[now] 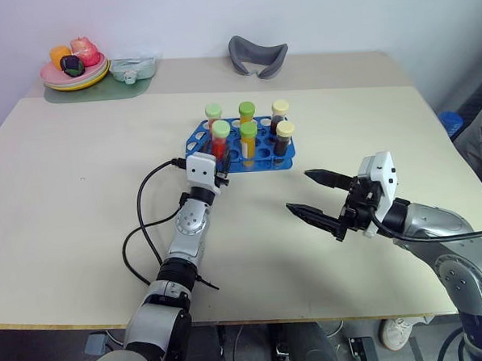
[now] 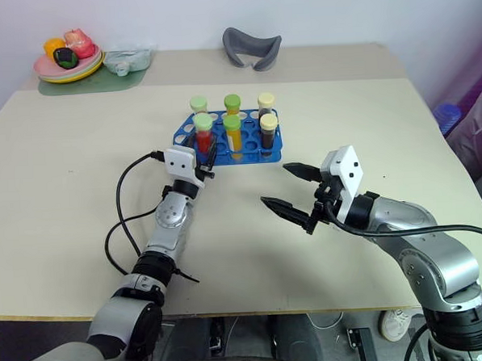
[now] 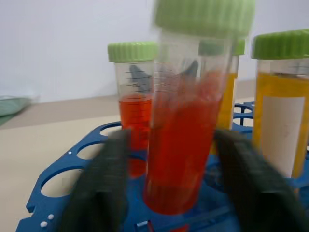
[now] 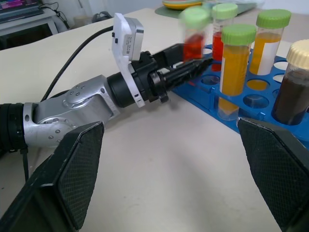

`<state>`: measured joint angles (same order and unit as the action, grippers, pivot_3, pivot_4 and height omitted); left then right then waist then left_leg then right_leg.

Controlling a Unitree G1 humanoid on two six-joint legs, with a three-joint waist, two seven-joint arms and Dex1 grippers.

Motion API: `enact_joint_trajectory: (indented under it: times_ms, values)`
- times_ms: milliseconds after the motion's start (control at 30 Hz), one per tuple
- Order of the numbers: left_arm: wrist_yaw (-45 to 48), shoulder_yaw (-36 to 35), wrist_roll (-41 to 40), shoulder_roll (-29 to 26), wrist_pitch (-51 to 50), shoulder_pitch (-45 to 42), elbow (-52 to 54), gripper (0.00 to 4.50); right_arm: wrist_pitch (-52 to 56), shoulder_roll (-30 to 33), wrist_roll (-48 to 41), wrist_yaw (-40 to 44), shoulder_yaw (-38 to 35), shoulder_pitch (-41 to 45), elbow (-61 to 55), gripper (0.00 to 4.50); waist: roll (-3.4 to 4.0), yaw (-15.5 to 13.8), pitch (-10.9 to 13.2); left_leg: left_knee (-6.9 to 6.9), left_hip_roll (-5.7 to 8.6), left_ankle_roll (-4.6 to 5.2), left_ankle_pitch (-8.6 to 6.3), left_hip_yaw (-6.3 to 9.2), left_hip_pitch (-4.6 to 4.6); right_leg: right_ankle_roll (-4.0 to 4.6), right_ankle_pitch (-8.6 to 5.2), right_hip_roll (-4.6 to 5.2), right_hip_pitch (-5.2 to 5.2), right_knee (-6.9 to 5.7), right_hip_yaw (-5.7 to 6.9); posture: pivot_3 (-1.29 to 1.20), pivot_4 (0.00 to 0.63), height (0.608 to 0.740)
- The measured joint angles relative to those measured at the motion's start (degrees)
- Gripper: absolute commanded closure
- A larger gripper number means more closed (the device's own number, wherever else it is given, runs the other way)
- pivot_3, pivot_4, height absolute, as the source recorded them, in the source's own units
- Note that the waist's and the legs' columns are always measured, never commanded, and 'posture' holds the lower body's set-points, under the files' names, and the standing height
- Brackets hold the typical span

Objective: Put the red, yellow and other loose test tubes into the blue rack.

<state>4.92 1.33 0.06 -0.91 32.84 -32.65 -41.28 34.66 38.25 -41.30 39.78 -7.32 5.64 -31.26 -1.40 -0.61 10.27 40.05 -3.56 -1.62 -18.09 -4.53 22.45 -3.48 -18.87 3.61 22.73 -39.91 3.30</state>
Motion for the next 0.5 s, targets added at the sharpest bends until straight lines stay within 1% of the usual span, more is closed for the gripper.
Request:
enact_joint_trajectory:
  times_ms: [167, 333, 400, 500]
  values:
    - [0.71, -1.16, -1.96, 0.07, -1.13, 1.69, 2.88, 0.79, -0.09, -0.03, 0.06, -0.06, 0.08, -0.49, 0.00, 0.00, 0.00, -0.06, 0.00, 0.00, 0.00, 0.00, 0.00, 0.01, 0.01, 0.00, 0.00, 0.03, 0.00, 0.00, 0.00, 0.00, 0.150, 0.707]
    - [3.63, -1.20, -4.23, -0.79, -5.21, 6.70, 12.95, 0.79, -0.12, -0.07, 0.10, -0.01, 0.14, -1.06, -0.07, 0.00, 0.00, 0.00, 0.00, 0.00, -0.02, 0.00, 0.00, 0.02, 0.01, 0.00, 0.00, 0.05, 0.00, 0.00, -0.01, 0.00, 0.150, 0.707]
    - [5.78, -1.15, -5.64, -2.92, -8.36, 10.37, 19.58, 0.79, -0.13, 0.05, 0.10, 0.10, -0.01, -1.44, -0.18, 0.00, 0.00, 0.28, 0.00, -0.01, -0.06, 0.00, 0.00, 0.02, 0.00, 0.01, 0.00, 0.04, 0.00, 0.00, -0.05, 0.00, 0.150, 0.707]
    - [10.63, -2.42, -10.71, -8.99, -15.56, 18.00, 32.50, 0.79, -0.21, 1.24, 0.49, 1.05, -0.76, -3.13, -0.11, 0.00, 0.02, 0.64, 0.00, -0.04, -0.11, -0.01, 0.00, 0.04, 0.00, 0.03, 0.00, 0.02, 0.01, 0.00, -0.07, 0.00, 0.150, 0.707]
